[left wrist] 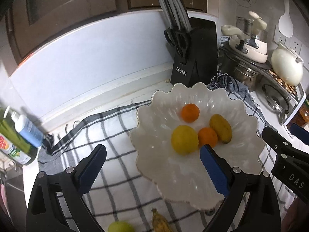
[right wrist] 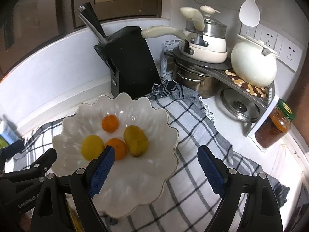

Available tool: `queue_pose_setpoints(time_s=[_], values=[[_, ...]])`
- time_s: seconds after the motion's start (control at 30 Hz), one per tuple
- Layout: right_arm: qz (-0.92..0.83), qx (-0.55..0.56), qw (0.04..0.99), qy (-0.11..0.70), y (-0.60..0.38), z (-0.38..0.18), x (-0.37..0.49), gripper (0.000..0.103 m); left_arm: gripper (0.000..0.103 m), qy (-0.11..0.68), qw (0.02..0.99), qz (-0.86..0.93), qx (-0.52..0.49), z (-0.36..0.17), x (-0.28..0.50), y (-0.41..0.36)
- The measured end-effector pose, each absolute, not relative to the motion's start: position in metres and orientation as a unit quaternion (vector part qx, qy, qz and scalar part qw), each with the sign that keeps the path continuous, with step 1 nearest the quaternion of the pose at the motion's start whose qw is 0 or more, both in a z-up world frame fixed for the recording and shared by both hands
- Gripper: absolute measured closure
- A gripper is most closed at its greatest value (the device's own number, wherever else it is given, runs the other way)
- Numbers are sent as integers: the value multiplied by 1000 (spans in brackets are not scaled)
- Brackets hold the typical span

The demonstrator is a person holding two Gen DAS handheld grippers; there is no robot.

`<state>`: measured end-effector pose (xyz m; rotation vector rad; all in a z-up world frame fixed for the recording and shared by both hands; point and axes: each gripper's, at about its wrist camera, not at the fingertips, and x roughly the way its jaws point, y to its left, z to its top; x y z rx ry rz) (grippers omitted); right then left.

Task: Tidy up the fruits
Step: 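Lift both open tools out of the bowl and move toward the cloth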

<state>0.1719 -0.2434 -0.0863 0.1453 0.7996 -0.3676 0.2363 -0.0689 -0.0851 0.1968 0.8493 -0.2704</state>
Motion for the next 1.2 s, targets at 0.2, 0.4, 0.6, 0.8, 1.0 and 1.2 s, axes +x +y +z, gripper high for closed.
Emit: queue_pose_setpoints(time_s=[0.2, 0.4, 0.6, 0.8, 1.0, 1.2], values=[[-171, 69, 906, 380, -234, -79, 152, 15, 4, 401, 903, -122, 96, -76, 211, -57], [-164, 66, 910, 374, -223, -73, 134, 15, 4, 395, 907, -114, 93, -70, 190, -47], [-159, 63, 913, 371, -215, -70, 119, 15, 4, 393, 909, -107, 90, -68, 174, -39], [-152, 60, 914, 371, -209, -70, 107, 15, 4, 393, 910, -101, 82, -69, 158, -31], [-144, 57, 915, 373, -202, -76, 94, 15, 4, 392, 912, -95, 74, -76, 143, -24], [-143, 55, 911, 383, -201, -88, 85, 15, 7, 399, 910, -93, 69, -90, 135, -27]])
